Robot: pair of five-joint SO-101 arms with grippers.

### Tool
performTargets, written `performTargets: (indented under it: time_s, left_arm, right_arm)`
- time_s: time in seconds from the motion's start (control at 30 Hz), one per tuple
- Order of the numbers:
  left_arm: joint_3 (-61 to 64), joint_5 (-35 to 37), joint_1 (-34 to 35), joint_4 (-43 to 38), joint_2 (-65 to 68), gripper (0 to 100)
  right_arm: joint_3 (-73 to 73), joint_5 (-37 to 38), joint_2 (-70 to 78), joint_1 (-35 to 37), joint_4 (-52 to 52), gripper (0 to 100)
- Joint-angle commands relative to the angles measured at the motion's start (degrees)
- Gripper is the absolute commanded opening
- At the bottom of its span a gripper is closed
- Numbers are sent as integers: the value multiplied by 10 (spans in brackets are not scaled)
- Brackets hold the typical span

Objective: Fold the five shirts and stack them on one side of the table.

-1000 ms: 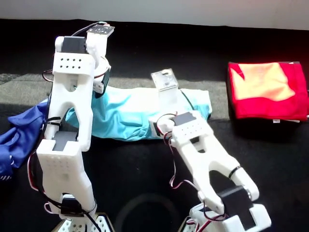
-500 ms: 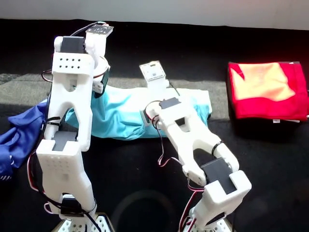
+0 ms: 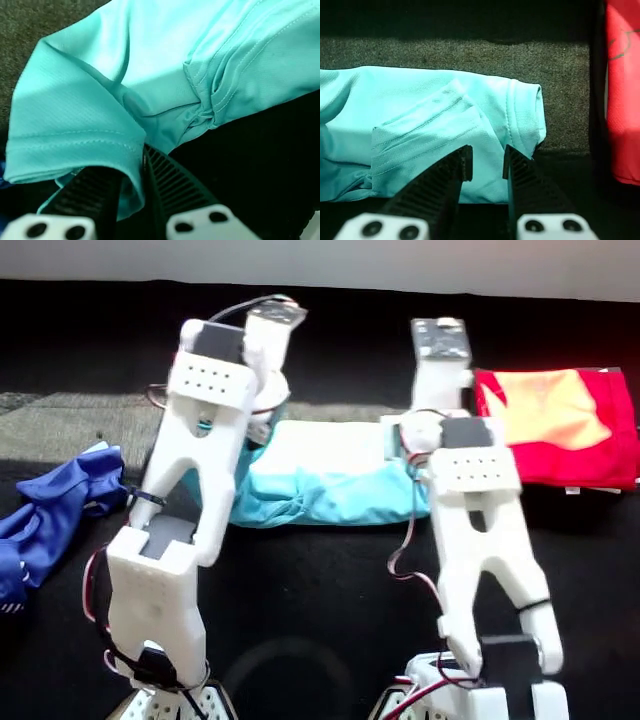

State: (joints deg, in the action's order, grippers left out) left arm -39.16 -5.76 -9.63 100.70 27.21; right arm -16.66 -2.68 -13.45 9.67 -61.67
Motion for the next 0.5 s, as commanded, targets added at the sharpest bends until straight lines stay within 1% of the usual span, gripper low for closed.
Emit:
performTargets:
  time_s: [0.0,0.1,0.17,0.37,0.47]
  left_arm:
    - [-8,25,-64,4,-39,9]
    - [-30,42,-111,4,-38,9]
    - [-51,42,-146,4,-38,9]
    - [-110,41,-237,0,-31,9]
    - [-107,40,-263,-37,-30,9]
  right_arm:
    - [30,13,-72,-67,-30,111]
    - [30,56,-103,-122,-57,111]
    - [30,69,-122,-158,-80,111]
    - [30,72,-168,-270,-165,111]
    - [29,78,-183,-315,-217,111]
